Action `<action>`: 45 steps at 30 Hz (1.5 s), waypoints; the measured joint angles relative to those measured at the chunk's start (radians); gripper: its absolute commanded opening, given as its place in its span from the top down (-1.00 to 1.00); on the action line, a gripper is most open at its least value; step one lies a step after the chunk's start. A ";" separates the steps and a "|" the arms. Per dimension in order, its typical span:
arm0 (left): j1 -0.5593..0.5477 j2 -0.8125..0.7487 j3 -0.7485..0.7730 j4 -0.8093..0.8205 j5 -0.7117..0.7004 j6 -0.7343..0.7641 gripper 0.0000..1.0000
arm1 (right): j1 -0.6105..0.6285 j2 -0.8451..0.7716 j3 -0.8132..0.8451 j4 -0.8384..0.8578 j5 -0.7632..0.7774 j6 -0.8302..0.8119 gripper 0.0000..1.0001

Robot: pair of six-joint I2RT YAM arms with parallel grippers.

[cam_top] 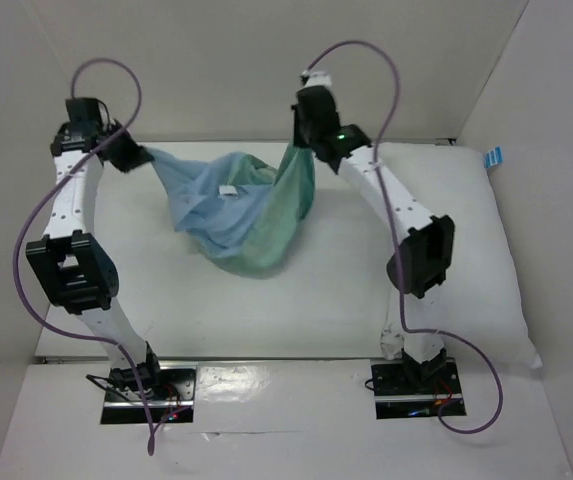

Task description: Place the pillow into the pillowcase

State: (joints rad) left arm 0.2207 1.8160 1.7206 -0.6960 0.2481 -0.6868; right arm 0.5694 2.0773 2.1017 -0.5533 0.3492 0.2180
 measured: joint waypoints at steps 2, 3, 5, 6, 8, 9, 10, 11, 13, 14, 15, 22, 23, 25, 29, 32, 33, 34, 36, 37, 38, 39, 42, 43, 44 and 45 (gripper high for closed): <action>0.025 0.006 0.170 -0.011 0.028 0.003 1.00 | -0.065 -0.080 0.038 0.011 -0.014 -0.004 1.00; 0.044 0.006 0.249 -0.018 0.046 0.003 1.00 | -0.098 -0.126 0.049 0.018 -0.022 -0.005 1.00; 0.090 0.009 0.383 -0.040 0.081 0.001 1.00 | -0.163 -0.220 0.058 0.045 -0.029 -0.008 1.00; 0.118 0.012 0.446 -0.045 0.101 -0.001 1.00 | -0.196 -0.278 0.058 0.061 -0.029 -0.008 1.00; 0.171 0.013 0.525 -0.053 0.138 -0.005 1.00 | -0.233 -0.374 0.042 0.098 -0.031 -0.010 1.00; 0.197 0.013 0.550 -0.053 0.159 -0.010 1.00 | -0.245 -0.422 0.026 0.109 -0.032 -0.011 1.00; 0.221 0.013 0.562 -0.053 0.175 -0.018 1.00 | -0.256 -0.474 0.003 0.124 -0.033 -0.012 1.00; 0.247 0.013 0.563 -0.054 0.191 -0.023 1.00 | -0.269 -0.526 -0.038 0.146 -0.035 -0.015 1.00; 0.285 0.017 0.541 -0.056 0.209 -0.026 1.00 | -0.285 -0.622 -0.131 0.160 -0.034 -0.019 1.00; 0.299 0.018 0.514 -0.057 0.214 -0.026 1.00 | -0.291 -0.669 -0.197 0.180 -0.032 -0.022 1.00; 0.310 0.018 0.478 -0.060 0.220 -0.026 1.00 | -0.296 -0.723 -0.289 0.197 -0.031 -0.022 1.00; 0.318 -0.035 0.023 -0.015 0.230 -0.001 1.00 | -0.259 -1.024 -1.041 0.208 -0.100 0.063 1.00; 0.317 -0.050 -0.047 -0.015 0.225 0.003 1.00 | -0.235 -1.073 -1.149 0.189 -0.130 0.083 1.00; 0.318 -0.084 -0.165 -0.003 0.211 0.004 0.58 | -0.167 -1.188 -1.337 0.142 -0.195 0.153 0.82; 0.319 -0.108 -0.226 -0.015 0.193 0.009 -0.35 | -0.027 -1.321 -1.443 0.032 -0.194 0.222 -0.29; 0.319 -0.100 -0.177 -0.029 0.175 0.028 -0.50 | 0.024 -1.309 -1.369 -0.010 -0.146 0.238 -0.53; 0.319 -0.096 -0.154 -0.028 0.170 0.031 -0.50 | 0.027 -1.289 -1.326 -0.011 -0.130 0.235 -0.29; 0.309 -0.094 -0.132 -0.032 0.157 0.038 -0.47 | 0.029 -1.254 -1.273 -0.009 -0.116 0.229 -0.18; 0.286 -0.087 -0.080 -0.044 0.120 0.063 -0.45 | 0.029 -1.148 -1.144 0.010 -0.093 0.229 -0.12; 0.267 -0.082 -0.058 -0.047 0.101 0.082 -0.45 | 0.029 -1.094 -1.090 0.033 -0.092 0.228 -0.12; 0.240 -0.077 -0.043 -0.047 0.077 0.091 -0.47 | 0.031 -1.020 -1.036 0.055 -0.094 0.226 -0.47; 0.211 -0.072 -0.035 -0.052 0.057 0.109 -0.47 | 0.032 -0.949 -0.988 0.068 -0.097 0.229 -0.60; 0.118 -0.066 -0.074 -0.058 0.011 0.132 -0.50 | 0.035 -0.690 -0.838 0.072 -0.104 0.220 -0.76; 0.087 -0.065 -0.109 -0.056 0.003 0.134 -0.50 | 0.037 -0.577 -0.785 0.074 -0.106 0.220 -0.76; 0.061 -0.065 -0.149 -0.054 0.000 0.134 -0.50 | 0.037 -0.486 -0.753 0.072 -0.103 0.223 -0.76; 0.037 -0.065 -0.208 -0.043 -0.006 0.132 -0.50 | 0.037 -0.412 -0.740 0.071 -0.102 0.226 -0.76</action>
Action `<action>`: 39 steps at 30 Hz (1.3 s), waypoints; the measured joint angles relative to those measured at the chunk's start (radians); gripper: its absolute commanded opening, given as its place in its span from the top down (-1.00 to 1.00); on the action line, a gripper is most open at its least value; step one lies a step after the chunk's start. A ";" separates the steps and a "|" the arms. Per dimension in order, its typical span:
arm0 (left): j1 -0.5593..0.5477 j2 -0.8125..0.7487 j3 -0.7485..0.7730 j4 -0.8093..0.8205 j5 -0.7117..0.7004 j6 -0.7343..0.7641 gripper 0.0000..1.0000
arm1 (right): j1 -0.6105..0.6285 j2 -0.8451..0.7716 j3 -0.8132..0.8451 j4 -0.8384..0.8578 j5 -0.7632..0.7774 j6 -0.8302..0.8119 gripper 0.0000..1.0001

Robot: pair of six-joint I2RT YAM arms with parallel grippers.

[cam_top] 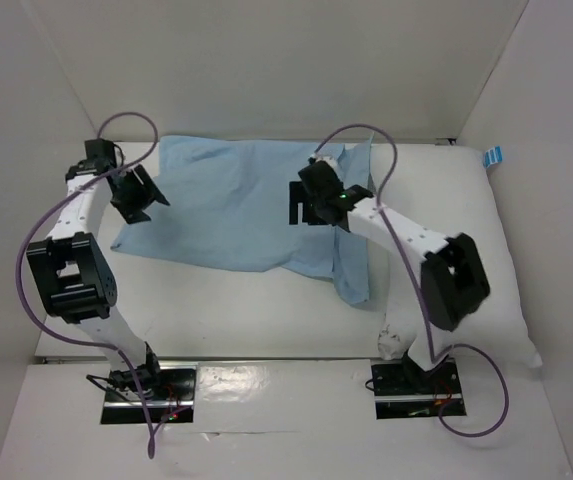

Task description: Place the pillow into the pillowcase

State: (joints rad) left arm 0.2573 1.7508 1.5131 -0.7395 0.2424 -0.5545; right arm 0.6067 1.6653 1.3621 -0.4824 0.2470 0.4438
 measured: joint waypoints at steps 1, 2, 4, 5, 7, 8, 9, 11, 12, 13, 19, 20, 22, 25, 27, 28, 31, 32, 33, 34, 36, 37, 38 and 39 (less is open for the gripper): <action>-0.016 0.000 -0.048 0.006 -0.003 -0.003 -0.47 | 0.000 0.060 -0.001 -0.007 0.000 0.005 -0.76; -0.031 0.002 -0.097 0.013 -0.007 -0.006 -0.45 | 0.000 0.107 -0.011 -0.019 0.000 0.008 -0.73; -0.059 0.007 -0.193 0.014 -0.013 -0.024 -0.42 | 0.000 0.155 -0.043 -0.032 -0.011 0.013 -0.67; -0.069 0.012 -0.225 0.019 -0.014 -0.030 -0.38 | 0.000 0.163 -0.056 -0.040 -0.019 0.016 -0.63; -0.079 0.029 -0.279 0.042 -0.022 -0.050 -0.24 | 0.000 0.167 -0.079 -0.033 -0.043 0.028 -0.52; -0.076 0.040 -0.293 0.048 -0.026 -0.056 -0.19 | 0.000 0.167 -0.090 -0.026 -0.061 0.034 -0.32; -0.069 0.052 -0.298 0.053 -0.032 -0.059 -0.03 | 0.000 0.167 -0.100 -0.016 -0.077 0.035 -0.20; -0.041 0.076 -0.299 0.073 -0.042 -0.072 0.34 | 0.003 0.172 -0.124 0.010 -0.099 0.045 0.16; -0.023 0.084 -0.299 0.084 -0.046 -0.079 0.57 | 0.009 0.177 -0.135 0.021 -0.108 0.053 0.43; -0.003 0.094 -0.297 0.093 -0.051 -0.084 1.00 | 0.018 0.186 -0.146 0.030 -0.116 0.057 0.56; 0.070 0.207 -0.188 0.092 -0.063 -0.104 1.00 | 0.111 0.231 -0.156 0.090 -0.148 0.077 1.00; 0.073 0.222 -0.164 0.092 -0.069 -0.105 1.00 | 0.129 0.235 -0.154 0.102 -0.156 0.078 1.00; 0.082 0.252 -0.111 0.089 -0.085 -0.104 1.00 | 0.164 0.243 -0.149 0.125 -0.169 0.080 1.00; 0.103 0.268 -0.064 0.080 -0.115 -0.104 1.00 | 0.225 0.265 -0.134 0.164 -0.224 0.076 1.00; 0.117 0.263 -0.032 0.053 -0.154 -0.104 1.00 | 0.281 0.291 -0.105 0.179 -0.267 0.063 1.00; 0.123 0.255 -0.017 0.045 -0.171 -0.104 1.00 | 0.316 0.308 -0.084 0.187 -0.286 0.054 1.00; 0.133 0.189 0.000 0.028 -0.203 -0.103 0.95 | 0.428 0.348 -0.025 0.183 -0.306 0.014 1.00; 0.132 0.156 0.000 0.023 -0.211 -0.103 0.88 | 0.457 0.349 -0.021 0.178 -0.307 0.002 1.00; 0.128 0.119 0.002 0.017 -0.216 -0.101 0.71 | 0.487 0.343 -0.021 0.166 -0.308 -0.010 1.00; 0.122 0.088 0.008 0.011 -0.221 -0.095 0.59 | 0.512 0.332 -0.023 0.149 -0.306 -0.020 0.79; 0.098 0.031 0.029 0.005 -0.227 -0.078 0.26 | 0.531 0.288 -0.034 0.114 -0.281 -0.029 -0.50; 0.083 0.013 0.041 0.007 -0.226 -0.071 -0.02 | 0.527 0.255 -0.043 0.096 -0.257 -0.033 -0.62; 0.062 0.001 0.052 0.010 -0.223 -0.061 -0.17 | 0.516 0.211 -0.049 0.070 -0.232 -0.042 -0.65; 0.040 -0.005 0.060 0.010 -0.219 -0.052 -0.24 | 0.498 0.158 -0.052 0.043 -0.198 -0.043 -0.57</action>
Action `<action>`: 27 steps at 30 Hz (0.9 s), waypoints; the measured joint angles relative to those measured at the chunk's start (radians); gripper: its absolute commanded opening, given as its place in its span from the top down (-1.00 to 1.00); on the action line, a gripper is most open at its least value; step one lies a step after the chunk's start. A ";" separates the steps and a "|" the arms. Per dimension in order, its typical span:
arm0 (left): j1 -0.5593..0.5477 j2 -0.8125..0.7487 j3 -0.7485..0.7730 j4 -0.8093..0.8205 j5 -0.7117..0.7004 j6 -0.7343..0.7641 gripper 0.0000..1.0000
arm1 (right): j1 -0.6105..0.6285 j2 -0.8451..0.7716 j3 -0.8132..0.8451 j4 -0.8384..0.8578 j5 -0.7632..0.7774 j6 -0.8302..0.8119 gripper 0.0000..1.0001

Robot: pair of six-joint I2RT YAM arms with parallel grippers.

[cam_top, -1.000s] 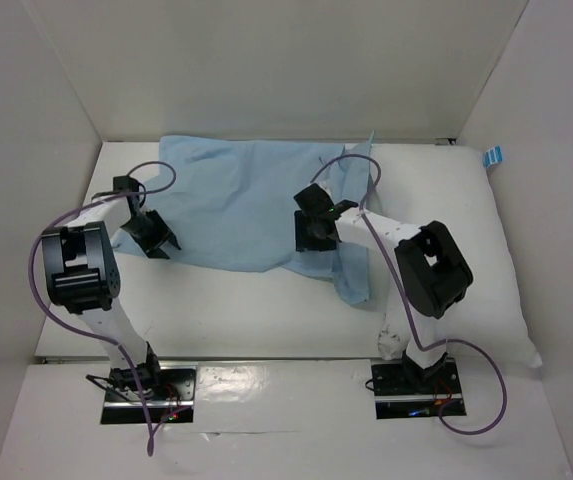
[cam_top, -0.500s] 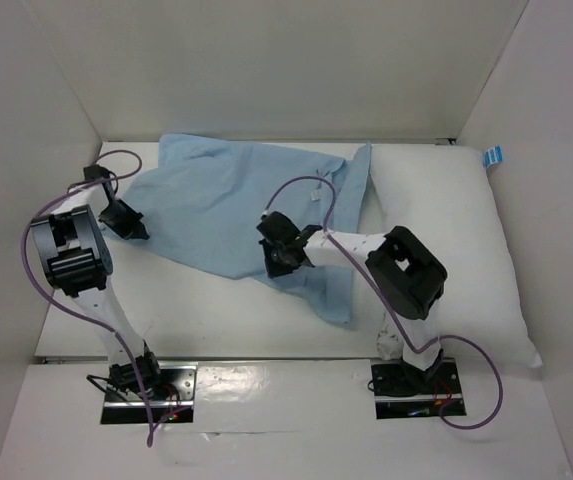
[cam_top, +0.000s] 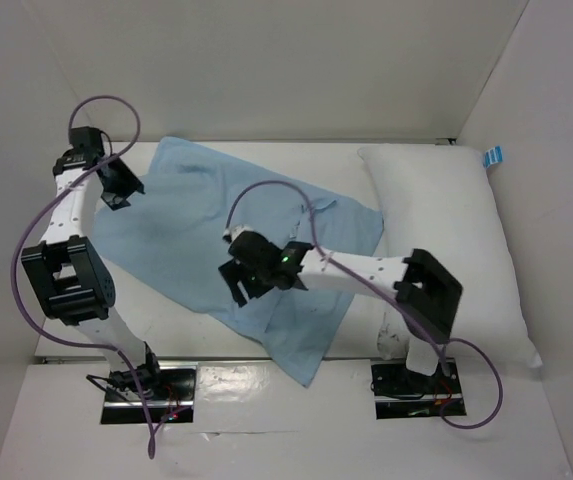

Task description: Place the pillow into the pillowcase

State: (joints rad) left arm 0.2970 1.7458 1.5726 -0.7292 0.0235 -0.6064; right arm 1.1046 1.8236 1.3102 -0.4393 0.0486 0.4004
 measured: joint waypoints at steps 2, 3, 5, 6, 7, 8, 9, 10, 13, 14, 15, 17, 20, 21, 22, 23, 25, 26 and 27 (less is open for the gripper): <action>-0.060 0.004 0.006 0.003 0.007 0.010 -0.35 | -0.055 -0.105 0.000 -0.026 0.062 0.004 -0.33; -0.091 0.012 0.006 0.001 0.011 0.013 -0.35 | -0.094 -0.158 -0.003 -0.029 0.090 0.014 -0.14; -0.167 0.043 0.007 -0.002 0.014 0.026 -0.41 | -0.207 -0.249 -0.019 -0.030 0.134 0.046 0.27; -0.207 0.067 0.012 -0.006 0.015 0.029 -0.43 | -0.272 -0.280 -0.031 -0.028 0.145 0.069 0.36; -0.247 0.094 0.023 -0.013 0.014 0.031 -0.43 | -0.340 -0.303 -0.048 -0.025 0.146 0.087 0.36; -0.284 0.125 0.034 -0.013 0.014 0.032 -0.43 | -0.412 -0.312 -0.067 -0.026 0.154 0.106 0.32; -0.318 0.153 0.041 -0.014 0.014 0.032 -0.41 | -0.467 -0.306 -0.082 -0.027 0.155 0.119 0.16; -0.346 0.181 0.046 -0.018 0.015 0.032 -0.41 | -0.506 -0.288 -0.092 -0.029 0.154 0.130 -0.05; -0.372 0.257 0.051 -0.031 0.029 0.029 -0.38 | -0.544 -0.183 -0.093 -0.037 0.131 0.144 -0.34; -0.363 0.283 0.051 -0.033 0.033 0.027 -0.38 | -0.543 -0.154 -0.092 -0.035 0.116 0.140 -0.34; -0.349 0.304 0.051 -0.034 0.034 0.026 -0.38 | -0.538 -0.105 -0.090 -0.035 0.109 0.137 -0.34; -0.307 0.344 0.050 -0.034 0.035 0.023 -0.35 | -0.533 -0.022 -0.072 -0.041 0.095 0.133 -0.22; -0.239 0.377 0.050 -0.034 0.042 0.006 -0.32 | -0.533 0.064 -0.049 -0.042 0.090 0.126 0.06; -0.216 0.379 0.051 -0.037 0.053 -0.001 -0.30 | -0.535 0.082 -0.044 -0.041 0.089 0.123 0.19; -0.194 0.379 0.051 -0.036 0.053 -0.004 -0.30 | -0.538 0.092 -0.040 -0.042 0.089 0.124 0.19; -0.169 0.380 0.051 -0.034 0.066 -0.006 -0.27 | -0.543 0.100 -0.038 -0.040 0.083 0.121 0.31; -0.122 0.382 0.050 -0.033 0.080 -0.018 -0.27 | -0.560 0.109 -0.022 -0.037 0.071 0.105 0.58; -0.094 0.384 0.050 -0.031 0.089 -0.026 -0.27 | -0.571 0.121 -0.005 -0.037 0.066 0.098 0.68; -0.070 0.385 0.050 -0.029 0.098 -0.031 -0.27 | -0.581 0.137 0.016 -0.037 0.065 0.092 0.77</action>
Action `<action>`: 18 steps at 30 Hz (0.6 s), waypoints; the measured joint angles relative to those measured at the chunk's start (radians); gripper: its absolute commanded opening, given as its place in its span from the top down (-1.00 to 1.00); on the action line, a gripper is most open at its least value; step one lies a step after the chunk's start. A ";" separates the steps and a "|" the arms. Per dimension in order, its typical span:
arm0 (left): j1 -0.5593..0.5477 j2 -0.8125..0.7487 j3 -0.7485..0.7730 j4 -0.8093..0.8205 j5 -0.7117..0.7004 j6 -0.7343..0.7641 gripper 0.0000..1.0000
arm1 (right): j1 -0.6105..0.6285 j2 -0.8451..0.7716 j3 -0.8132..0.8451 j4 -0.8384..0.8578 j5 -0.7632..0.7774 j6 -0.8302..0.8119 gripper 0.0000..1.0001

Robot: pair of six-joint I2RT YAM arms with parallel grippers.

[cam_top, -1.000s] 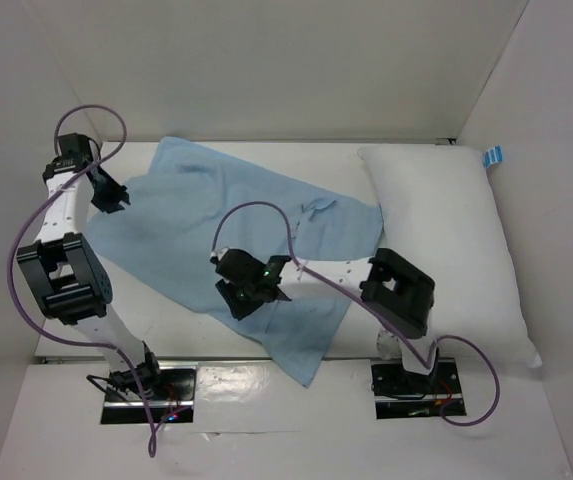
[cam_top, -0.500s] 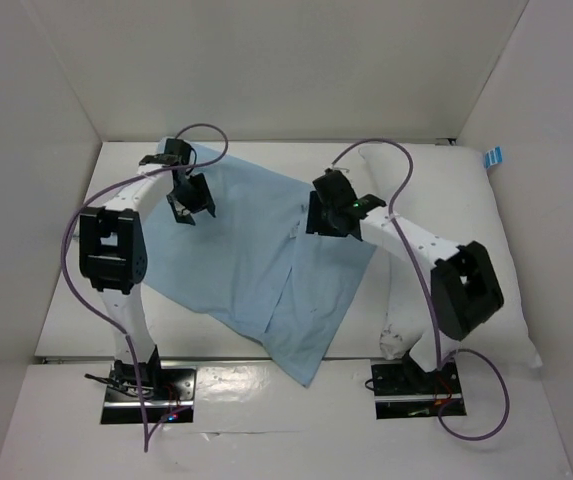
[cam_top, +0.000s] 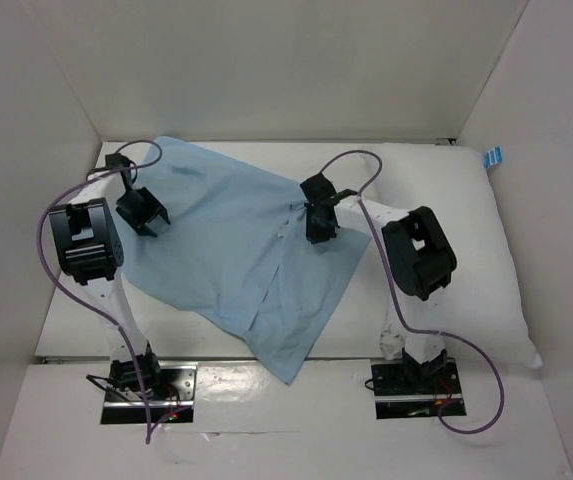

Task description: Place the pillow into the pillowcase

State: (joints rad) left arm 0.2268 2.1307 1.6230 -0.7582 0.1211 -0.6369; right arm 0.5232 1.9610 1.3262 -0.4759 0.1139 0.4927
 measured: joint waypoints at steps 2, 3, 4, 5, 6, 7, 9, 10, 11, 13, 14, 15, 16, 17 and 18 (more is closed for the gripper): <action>0.042 0.005 0.001 0.002 0.012 -0.008 -0.27 | -0.019 0.050 0.056 0.001 -0.010 -0.015 0.99; 0.062 0.009 0.006 0.000 0.019 -0.018 -0.27 | -0.028 0.075 0.093 -0.007 -0.014 -0.022 1.00; 0.077 0.014 0.013 -0.002 0.026 -0.023 -0.27 | -0.036 0.102 0.133 -0.007 -0.021 -0.026 1.00; 0.088 0.021 0.023 -0.006 0.032 -0.025 -0.27 | -0.045 0.130 0.174 -0.007 -0.026 -0.034 1.00; 0.098 0.028 0.035 -0.010 0.036 -0.026 -0.27 | -0.051 0.161 0.216 -0.011 -0.037 -0.039 1.00; 0.106 0.035 0.046 -0.013 0.041 -0.026 -0.25 | -0.058 0.194 0.266 -0.016 -0.047 -0.045 1.00; 0.116 0.056 0.083 -0.028 0.052 -0.023 -0.25 | -0.072 0.263 0.371 -0.029 -0.060 -0.053 1.00; 0.118 0.064 0.100 -0.031 0.062 -0.020 -0.25 | -0.079 0.304 0.440 -0.043 -0.058 -0.060 1.00; 0.118 0.071 0.113 -0.029 0.072 -0.017 -0.27 | -0.085 0.340 0.496 -0.044 -0.055 -0.065 1.00; 0.114 0.075 0.130 -0.023 0.092 0.001 -0.30 | -0.097 0.389 0.578 -0.053 -0.036 -0.074 1.00; 0.108 0.075 0.137 -0.025 0.097 0.010 -0.30 | -0.103 0.405 0.609 -0.066 -0.027 -0.081 1.00; 0.100 0.073 0.147 -0.031 0.101 0.019 -0.33 | -0.109 0.418 0.636 -0.081 -0.016 -0.090 1.00; 0.086 0.071 0.164 -0.039 0.100 0.034 -0.33 | -0.115 0.428 0.661 -0.097 -0.007 -0.101 1.00; 0.069 0.064 0.178 -0.045 0.097 0.045 -0.33 | -0.121 0.433 0.675 -0.110 0.003 -0.110 1.00; 0.046 0.050 0.187 -0.050 0.089 0.061 -0.35 | -0.122 0.433 0.680 -0.121 0.005 -0.120 0.99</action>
State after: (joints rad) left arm 0.2729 2.1803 1.8103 -0.8085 0.2096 -0.5758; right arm 0.4011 2.3936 2.0064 -0.5972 0.1192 0.3729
